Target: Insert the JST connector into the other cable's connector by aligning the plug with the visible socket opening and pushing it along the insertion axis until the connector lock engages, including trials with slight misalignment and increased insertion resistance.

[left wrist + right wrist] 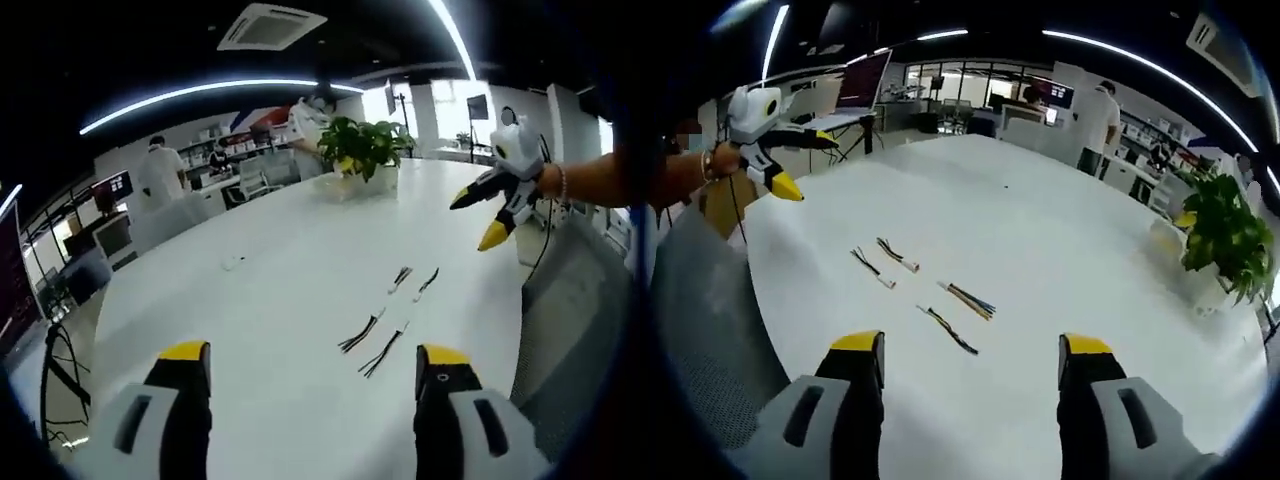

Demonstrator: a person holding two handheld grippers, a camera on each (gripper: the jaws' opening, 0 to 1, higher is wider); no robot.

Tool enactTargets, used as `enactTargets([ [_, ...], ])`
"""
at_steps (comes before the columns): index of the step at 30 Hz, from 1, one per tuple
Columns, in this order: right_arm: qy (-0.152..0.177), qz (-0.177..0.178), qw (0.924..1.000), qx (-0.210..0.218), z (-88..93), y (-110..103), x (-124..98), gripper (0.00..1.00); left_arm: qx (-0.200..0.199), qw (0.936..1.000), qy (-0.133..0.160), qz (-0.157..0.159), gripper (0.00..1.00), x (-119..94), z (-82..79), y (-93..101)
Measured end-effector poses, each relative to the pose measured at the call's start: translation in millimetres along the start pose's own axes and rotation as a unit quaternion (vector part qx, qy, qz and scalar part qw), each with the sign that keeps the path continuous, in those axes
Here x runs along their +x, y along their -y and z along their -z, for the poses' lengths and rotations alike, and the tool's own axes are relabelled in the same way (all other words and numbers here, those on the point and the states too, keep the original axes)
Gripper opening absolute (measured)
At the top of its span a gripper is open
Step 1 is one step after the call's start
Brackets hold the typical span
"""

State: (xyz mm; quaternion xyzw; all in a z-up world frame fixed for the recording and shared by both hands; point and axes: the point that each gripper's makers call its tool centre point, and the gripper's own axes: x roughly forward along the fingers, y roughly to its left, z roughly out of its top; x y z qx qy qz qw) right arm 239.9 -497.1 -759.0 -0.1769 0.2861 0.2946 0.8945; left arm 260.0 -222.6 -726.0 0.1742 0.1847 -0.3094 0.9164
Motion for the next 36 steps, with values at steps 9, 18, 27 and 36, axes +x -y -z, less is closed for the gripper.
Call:
enactTargets([
  [9, -0.015, -0.007, 0.9997, -0.021, 2.2, 5, 9, 0.66, 0.024, 0.9997, -0.001, 0.002, 0.87, 16, -2.3, -8.8],
  [18, -0.029, -0.014, 0.9977, -0.059, 1.6, 16, 19, 0.67, 0.073, 0.9969, -0.017, 0.021, 0.88, 35, 0.2, -12.0],
  [27, -0.039, -0.018, 0.9954, -0.085, -0.8, 30, 32, 0.69, 0.099, 0.9939, -0.023, 0.044, 0.87, 56, -1.0, -12.4],
  [36, -0.033, -0.036, 0.9918, -0.118, -6.0, 33, 43, 0.66, 0.09, 0.9936, -0.016, 0.066, 0.84, 76, -9.0, -9.3],
])
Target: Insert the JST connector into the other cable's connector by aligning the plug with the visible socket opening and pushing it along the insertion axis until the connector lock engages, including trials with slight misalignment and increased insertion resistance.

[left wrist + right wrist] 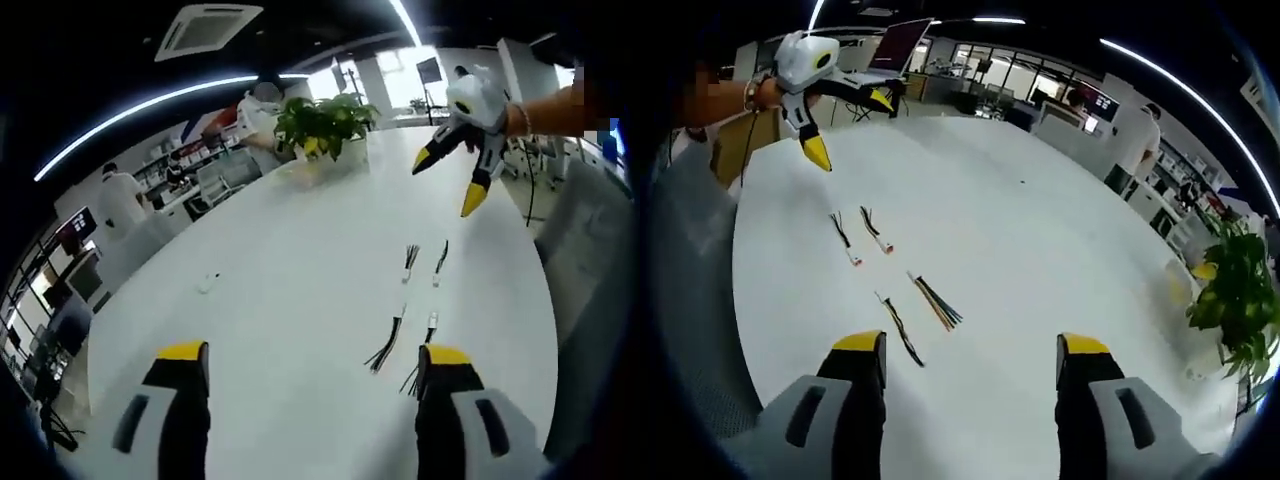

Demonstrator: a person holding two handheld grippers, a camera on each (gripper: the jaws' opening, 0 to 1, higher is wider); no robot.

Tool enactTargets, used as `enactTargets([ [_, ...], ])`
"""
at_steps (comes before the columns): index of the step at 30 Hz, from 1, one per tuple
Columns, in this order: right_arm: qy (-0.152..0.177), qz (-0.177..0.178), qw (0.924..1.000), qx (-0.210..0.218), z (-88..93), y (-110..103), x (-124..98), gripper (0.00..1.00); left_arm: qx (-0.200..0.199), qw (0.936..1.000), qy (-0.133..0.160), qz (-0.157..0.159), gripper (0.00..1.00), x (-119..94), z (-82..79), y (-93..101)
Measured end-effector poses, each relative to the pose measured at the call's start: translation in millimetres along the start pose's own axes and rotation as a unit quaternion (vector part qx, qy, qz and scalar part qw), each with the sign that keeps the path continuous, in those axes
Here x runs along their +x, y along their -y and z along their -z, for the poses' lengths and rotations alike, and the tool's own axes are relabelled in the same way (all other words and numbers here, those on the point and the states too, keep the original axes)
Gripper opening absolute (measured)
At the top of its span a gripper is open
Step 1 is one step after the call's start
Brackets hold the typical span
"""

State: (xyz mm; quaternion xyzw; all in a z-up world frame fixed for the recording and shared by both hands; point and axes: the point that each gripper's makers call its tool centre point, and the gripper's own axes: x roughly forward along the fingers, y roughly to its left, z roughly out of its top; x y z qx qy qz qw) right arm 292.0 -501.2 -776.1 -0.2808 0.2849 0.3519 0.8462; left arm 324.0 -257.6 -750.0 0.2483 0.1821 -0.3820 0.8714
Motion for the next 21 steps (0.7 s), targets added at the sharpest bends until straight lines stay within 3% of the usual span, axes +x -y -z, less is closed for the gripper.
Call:
enactTargets([
  [3, -0.002, -0.006, 0.9999, -0.012, -0.6, 2, 4, 0.64, 0.0, 1.0, 0.0, 0.009, 0.84, 9, -1.2, 3.0],
  [9, -0.007, -0.015, 0.9994, -0.031, -0.4, 7, 12, 0.62, 0.037, 0.9986, -0.019, 0.031, 0.84, 26, 5.2, 12.1],
  [21, -0.011, -0.04, 0.9976, -0.056, -2.1, 10, 28, 0.58, 0.035, 0.9971, -0.036, 0.058, 0.84, 47, 15.4, 17.5],
])
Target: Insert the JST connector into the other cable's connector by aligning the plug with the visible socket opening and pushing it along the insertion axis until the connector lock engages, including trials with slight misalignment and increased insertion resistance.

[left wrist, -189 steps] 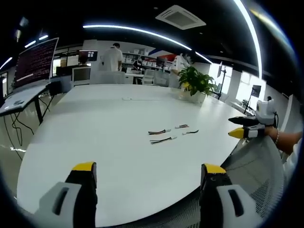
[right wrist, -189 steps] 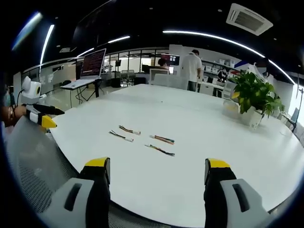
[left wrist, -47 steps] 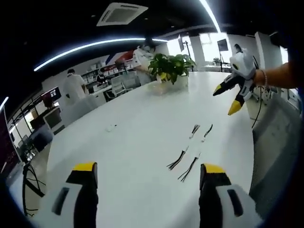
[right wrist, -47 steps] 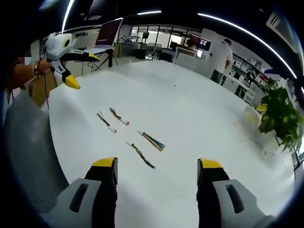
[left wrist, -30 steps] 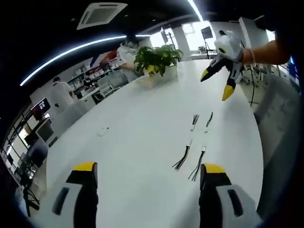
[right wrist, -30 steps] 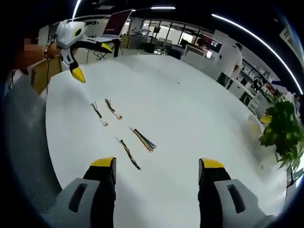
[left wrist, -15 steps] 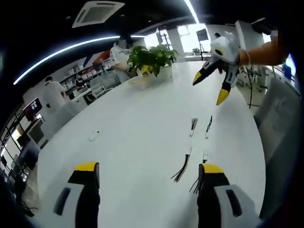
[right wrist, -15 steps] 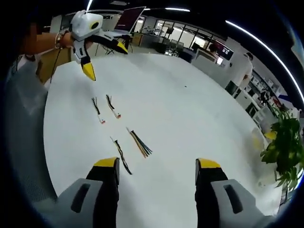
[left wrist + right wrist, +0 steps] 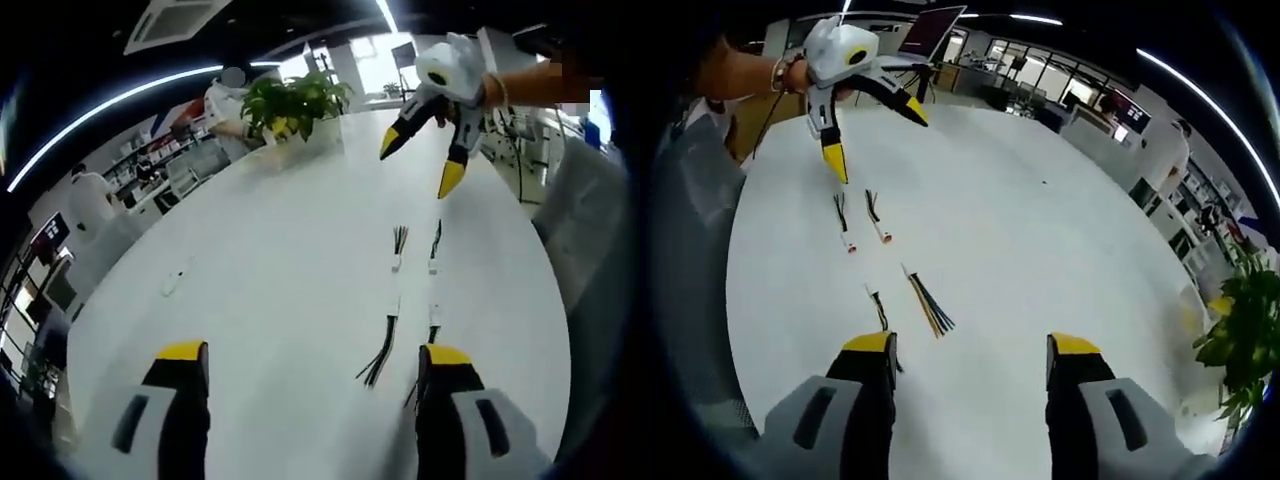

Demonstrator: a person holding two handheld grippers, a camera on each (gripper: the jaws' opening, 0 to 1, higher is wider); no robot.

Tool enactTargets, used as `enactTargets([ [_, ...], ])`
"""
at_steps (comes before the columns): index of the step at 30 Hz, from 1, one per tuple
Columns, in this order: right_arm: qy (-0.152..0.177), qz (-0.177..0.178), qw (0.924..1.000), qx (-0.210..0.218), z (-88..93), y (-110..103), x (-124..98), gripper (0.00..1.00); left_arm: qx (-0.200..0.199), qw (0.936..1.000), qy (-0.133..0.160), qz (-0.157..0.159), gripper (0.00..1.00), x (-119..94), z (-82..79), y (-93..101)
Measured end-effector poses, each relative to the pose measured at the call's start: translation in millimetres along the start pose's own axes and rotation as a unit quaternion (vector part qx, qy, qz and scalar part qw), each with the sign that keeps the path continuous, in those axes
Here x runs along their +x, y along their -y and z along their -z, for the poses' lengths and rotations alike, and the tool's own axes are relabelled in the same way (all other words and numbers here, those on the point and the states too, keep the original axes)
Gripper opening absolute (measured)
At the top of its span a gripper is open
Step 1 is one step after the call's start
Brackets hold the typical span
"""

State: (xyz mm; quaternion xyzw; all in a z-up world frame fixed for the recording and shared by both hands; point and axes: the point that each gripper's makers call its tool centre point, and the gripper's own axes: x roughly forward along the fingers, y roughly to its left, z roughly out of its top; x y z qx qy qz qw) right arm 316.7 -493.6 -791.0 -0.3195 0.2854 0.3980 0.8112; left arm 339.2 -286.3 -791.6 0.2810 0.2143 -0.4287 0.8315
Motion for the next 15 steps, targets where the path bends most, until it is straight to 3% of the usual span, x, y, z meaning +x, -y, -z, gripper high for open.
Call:
enactTargets([
  [10, -0.003, -0.025, 0.9992, -0.03, -1.6, -1, 18, 0.51, -0.021, 0.9993, 0.014, 0.027, 0.79, 20, -2.1, 5.5],
  [15, 0.002, -0.035, 0.9987, -0.038, -5.9, -3, 26, 0.5, -0.011, 0.999, 0.016, 0.041, 0.75, 29, -0.9, 12.3],
])
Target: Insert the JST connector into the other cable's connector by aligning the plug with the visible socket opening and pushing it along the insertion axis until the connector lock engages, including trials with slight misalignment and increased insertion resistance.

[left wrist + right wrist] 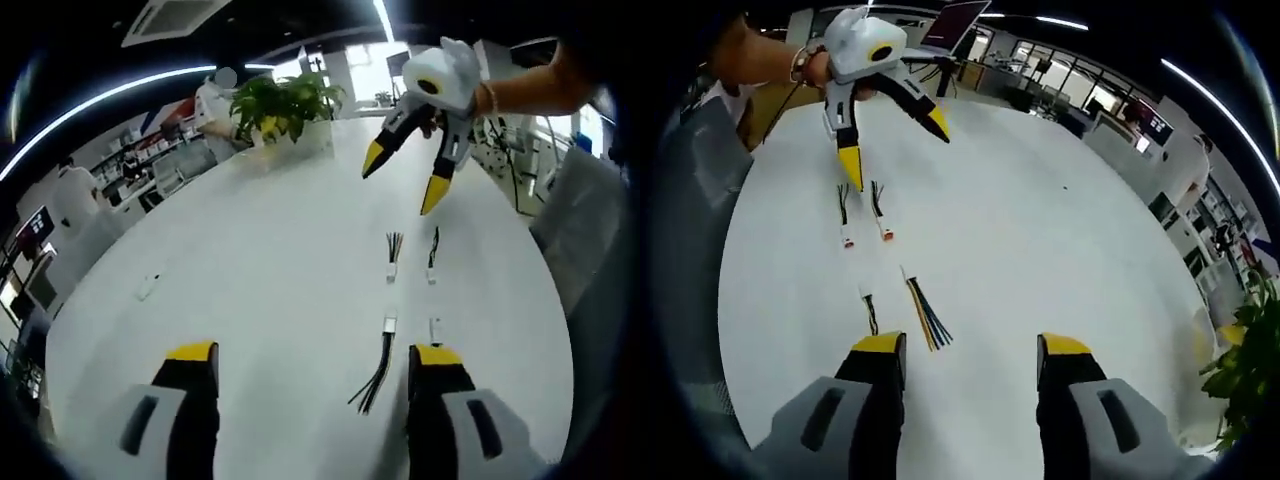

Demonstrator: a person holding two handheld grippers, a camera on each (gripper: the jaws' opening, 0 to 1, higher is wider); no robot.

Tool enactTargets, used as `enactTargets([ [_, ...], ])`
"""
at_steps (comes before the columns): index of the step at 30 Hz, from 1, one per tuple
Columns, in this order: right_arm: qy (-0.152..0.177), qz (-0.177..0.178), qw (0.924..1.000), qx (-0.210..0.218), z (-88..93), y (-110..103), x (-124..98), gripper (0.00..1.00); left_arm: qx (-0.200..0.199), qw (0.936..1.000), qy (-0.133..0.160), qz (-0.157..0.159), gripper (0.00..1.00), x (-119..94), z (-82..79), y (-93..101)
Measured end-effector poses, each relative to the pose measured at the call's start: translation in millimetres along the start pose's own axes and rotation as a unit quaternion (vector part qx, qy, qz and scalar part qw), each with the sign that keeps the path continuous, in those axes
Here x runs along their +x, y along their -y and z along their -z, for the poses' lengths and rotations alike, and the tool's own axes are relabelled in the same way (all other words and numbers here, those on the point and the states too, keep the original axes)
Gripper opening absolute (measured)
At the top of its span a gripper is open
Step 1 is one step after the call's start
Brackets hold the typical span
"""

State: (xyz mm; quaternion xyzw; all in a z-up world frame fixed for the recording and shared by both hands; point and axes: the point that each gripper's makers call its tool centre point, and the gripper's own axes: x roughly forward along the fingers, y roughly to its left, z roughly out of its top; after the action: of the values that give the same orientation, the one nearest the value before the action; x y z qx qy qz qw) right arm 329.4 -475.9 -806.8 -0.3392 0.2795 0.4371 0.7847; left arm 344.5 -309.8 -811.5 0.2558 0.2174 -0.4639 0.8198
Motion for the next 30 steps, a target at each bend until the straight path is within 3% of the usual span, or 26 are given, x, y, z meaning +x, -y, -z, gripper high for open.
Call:
enactTargets([
  [8, 0.013, -0.03, 0.9994, -0.009, -10.3, -7, 16, 0.47, -0.01, 0.9995, 0.005, 0.028, 0.64, 9, 2.3, 8.9],
  [30, 0.009, -0.093, 0.9954, -0.024, -14.1, -28, 36, 0.35, -0.018, 0.9975, 0.006, 0.068, 0.54, 23, 4.4, 25.4],
])
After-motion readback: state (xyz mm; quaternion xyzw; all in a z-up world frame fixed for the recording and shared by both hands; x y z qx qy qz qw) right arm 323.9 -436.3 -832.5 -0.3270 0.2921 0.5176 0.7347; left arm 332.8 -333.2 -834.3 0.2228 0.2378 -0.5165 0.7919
